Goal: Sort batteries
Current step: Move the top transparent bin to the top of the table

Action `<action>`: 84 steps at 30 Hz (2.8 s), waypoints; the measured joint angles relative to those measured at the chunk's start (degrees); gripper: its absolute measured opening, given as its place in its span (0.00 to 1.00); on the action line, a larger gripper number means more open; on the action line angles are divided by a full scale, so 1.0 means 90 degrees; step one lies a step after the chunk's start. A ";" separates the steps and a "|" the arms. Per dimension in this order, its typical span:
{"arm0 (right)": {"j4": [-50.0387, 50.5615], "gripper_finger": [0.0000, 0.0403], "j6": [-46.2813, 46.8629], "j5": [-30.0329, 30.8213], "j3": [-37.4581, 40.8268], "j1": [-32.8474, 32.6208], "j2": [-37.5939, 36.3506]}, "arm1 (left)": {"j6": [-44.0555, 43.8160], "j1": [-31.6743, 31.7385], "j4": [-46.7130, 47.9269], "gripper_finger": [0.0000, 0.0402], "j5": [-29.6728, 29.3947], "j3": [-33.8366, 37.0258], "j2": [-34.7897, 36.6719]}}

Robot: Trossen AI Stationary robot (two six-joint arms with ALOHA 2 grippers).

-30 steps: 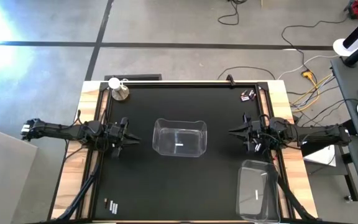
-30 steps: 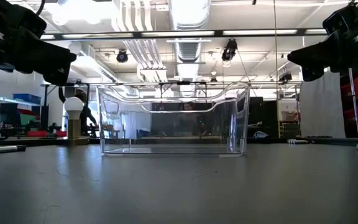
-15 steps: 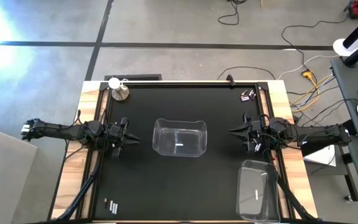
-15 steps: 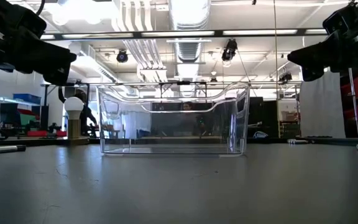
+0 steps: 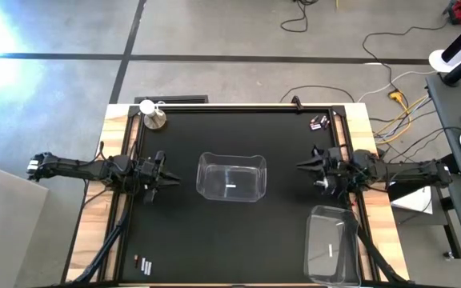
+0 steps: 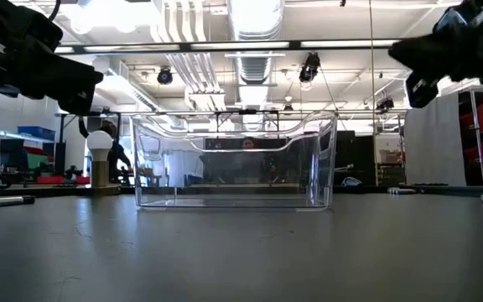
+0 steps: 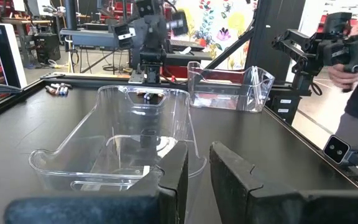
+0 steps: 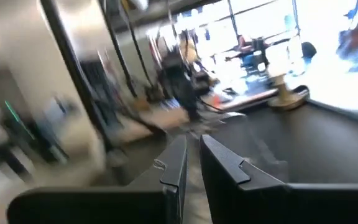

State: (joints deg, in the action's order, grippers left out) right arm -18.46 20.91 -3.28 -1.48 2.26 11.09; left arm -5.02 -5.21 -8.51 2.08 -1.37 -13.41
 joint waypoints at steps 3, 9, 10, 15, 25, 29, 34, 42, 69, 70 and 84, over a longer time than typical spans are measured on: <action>-0.0099 0.10 0.0501 0.0955 0.0000 0.0005 0.0000 | 0.0000 0.0001 -0.0001 0.12 -0.0001 -0.0002 -0.0001; -0.0237 0.09 0.0260 0.1824 -0.0153 0.0010 0.0096 | -0.0002 0.0002 0.0000 0.12 0.0000 -0.0002 0.0000; -0.0040 0.10 0.0003 0.1825 -0.0235 0.0010 0.0146 | -0.0001 0.0002 -0.0001 0.12 -0.0002 -0.0001 0.0000; 0.1380 0.10 -0.0674 0.1824 -0.0776 0.0001 0.0489 | 0.0000 0.0000 -0.0002 0.12 0.0000 -0.0002 -0.0002; 0.4221 0.10 -0.1034 0.2465 -0.2538 -0.0015 0.1770 | 0.0000 0.0002 -0.0002 0.12 0.0000 -0.0002 -0.0004; 0.5136 0.10 -0.0173 0.2660 -0.3203 -0.0015 0.2419 | -0.0001 0.0002 -0.0002 0.12 0.0000 -0.0001 -0.0004; 0.5599 0.15 -0.0054 0.2209 -0.4070 -0.0015 0.3357 | 0.0000 0.0002 -0.0002 0.12 0.0000 -0.0002 -0.0004; 0.6455 0.42 0.0580 0.2038 -0.5538 -0.0097 0.4987 | -0.0002 0.0002 -0.0021 0.12 -0.0002 -0.0002 -0.0007; 0.8431 0.64 -0.0488 0.2070 -0.8156 0.0210 0.6778 | -0.5272 0.0010 -0.0371 0.12 -0.3952 -0.1392 -0.2550; 0.8505 0.66 -0.0794 0.2245 -0.8207 0.0280 0.6742 | -0.5325 0.0015 -0.0219 0.13 -0.3973 -0.1567 -0.2850; 0.8868 0.80 -0.2001 0.2656 -0.8159 0.0695 0.6089 | -0.8299 0.0044 0.5168 0.42 -0.3431 -0.5630 -0.7065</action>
State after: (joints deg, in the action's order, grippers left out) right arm 61.35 2.90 20.62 -74.90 8.51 65.89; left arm -79.71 -4.82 38.00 -28.80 -52.04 -77.00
